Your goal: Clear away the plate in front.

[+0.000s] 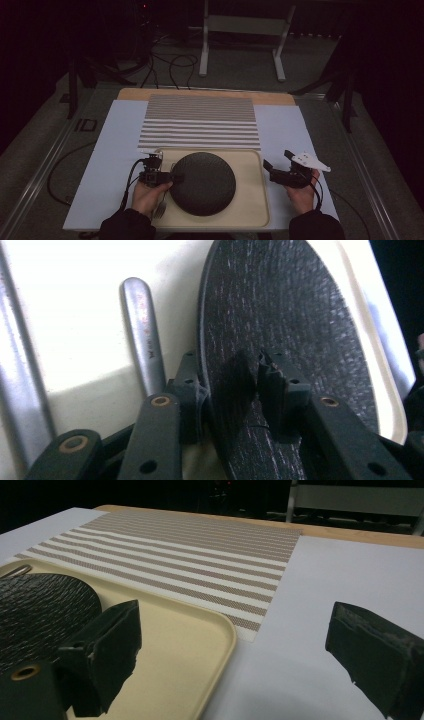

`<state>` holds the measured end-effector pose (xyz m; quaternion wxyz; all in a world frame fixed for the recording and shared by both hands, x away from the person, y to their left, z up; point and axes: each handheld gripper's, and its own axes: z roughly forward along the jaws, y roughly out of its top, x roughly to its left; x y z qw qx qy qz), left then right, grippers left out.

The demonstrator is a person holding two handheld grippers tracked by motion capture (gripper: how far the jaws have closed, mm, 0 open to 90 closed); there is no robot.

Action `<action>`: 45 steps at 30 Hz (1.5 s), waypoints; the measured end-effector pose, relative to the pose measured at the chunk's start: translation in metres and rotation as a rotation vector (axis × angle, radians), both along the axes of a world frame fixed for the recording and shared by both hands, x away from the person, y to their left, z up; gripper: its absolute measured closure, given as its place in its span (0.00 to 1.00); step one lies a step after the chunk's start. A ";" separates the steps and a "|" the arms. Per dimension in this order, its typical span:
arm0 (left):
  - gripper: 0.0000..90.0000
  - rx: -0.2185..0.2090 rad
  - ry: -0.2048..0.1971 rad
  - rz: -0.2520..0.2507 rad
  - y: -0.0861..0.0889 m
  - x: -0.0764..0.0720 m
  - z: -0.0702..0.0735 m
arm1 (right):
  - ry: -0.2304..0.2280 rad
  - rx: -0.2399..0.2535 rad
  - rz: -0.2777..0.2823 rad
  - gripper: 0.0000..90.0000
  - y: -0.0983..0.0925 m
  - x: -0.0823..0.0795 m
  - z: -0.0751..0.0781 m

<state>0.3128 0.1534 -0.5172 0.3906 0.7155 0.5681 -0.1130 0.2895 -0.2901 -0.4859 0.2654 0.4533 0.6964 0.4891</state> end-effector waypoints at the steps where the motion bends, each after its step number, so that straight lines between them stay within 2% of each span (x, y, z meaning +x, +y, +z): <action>1: 0.71 0.027 -0.013 -0.007 -0.002 0.000 0.002 | -0.001 0.000 -0.001 0.09 0.000 0.000 0.000; 8: 0.65 0.160 -0.077 -0.036 -0.011 -0.002 0.010 | 0.000 -0.001 0.000 0.09 0.000 0.000 0.000; 10: 0.63 0.205 -0.094 -0.044 -0.013 -0.003 0.012 | 0.000 -0.002 -0.001 0.09 0.000 0.000 0.000; 12: 0.63 0.267 -0.123 -0.043 -0.015 -0.004 0.014 | 0.001 -0.002 -0.001 0.09 0.000 -0.001 0.000; 13: 0.64 0.274 -0.135 -0.053 -0.016 -0.004 0.014 | 0.001 -0.004 0.000 0.09 0.000 -0.001 0.000; 15: 0.62 0.264 -0.146 -0.060 -0.015 -0.004 0.013 | 0.001 -0.004 0.000 0.09 0.000 -0.001 0.000; 17: 0.56 0.236 -0.155 -0.065 -0.015 -0.003 0.012 | 0.001 -0.004 0.000 0.09 0.000 -0.001 0.000; 22: 0.43 0.204 -0.216 -0.052 -0.010 -0.002 0.016 | 0.000 -0.006 0.001 0.09 0.000 -0.001 0.000; 28: 0.24 0.180 -0.344 -0.027 -0.001 -0.004 0.028 | -0.004 -0.006 0.006 0.09 0.001 -0.001 0.001; 29: 0.22 0.180 -0.344 -0.027 -0.001 -0.004 0.028 | -0.004 -0.006 0.006 0.09 0.001 -0.001 0.001; 30: 0.22 0.169 -0.395 -0.015 0.003 -0.006 0.034 | -0.004 -0.006 0.007 0.09 0.001 -0.001 0.000; 31: 0.18 0.173 -0.419 -0.012 0.005 -0.006 0.037 | -0.003 -0.008 0.008 0.09 0.002 -0.002 0.001; 34: 0.15 0.195 -0.490 0.004 0.014 -0.010 0.046 | -0.003 -0.010 0.014 0.09 0.002 -0.003 0.001; 37: 0.11 0.209 -0.537 0.025 0.023 -0.012 0.054 | -0.005 -0.010 0.016 0.09 0.002 -0.003 0.001; 45: 0.06 0.206 -0.605 0.084 0.051 -0.017 0.066 | -0.012 -0.006 0.031 0.09 0.004 -0.006 0.002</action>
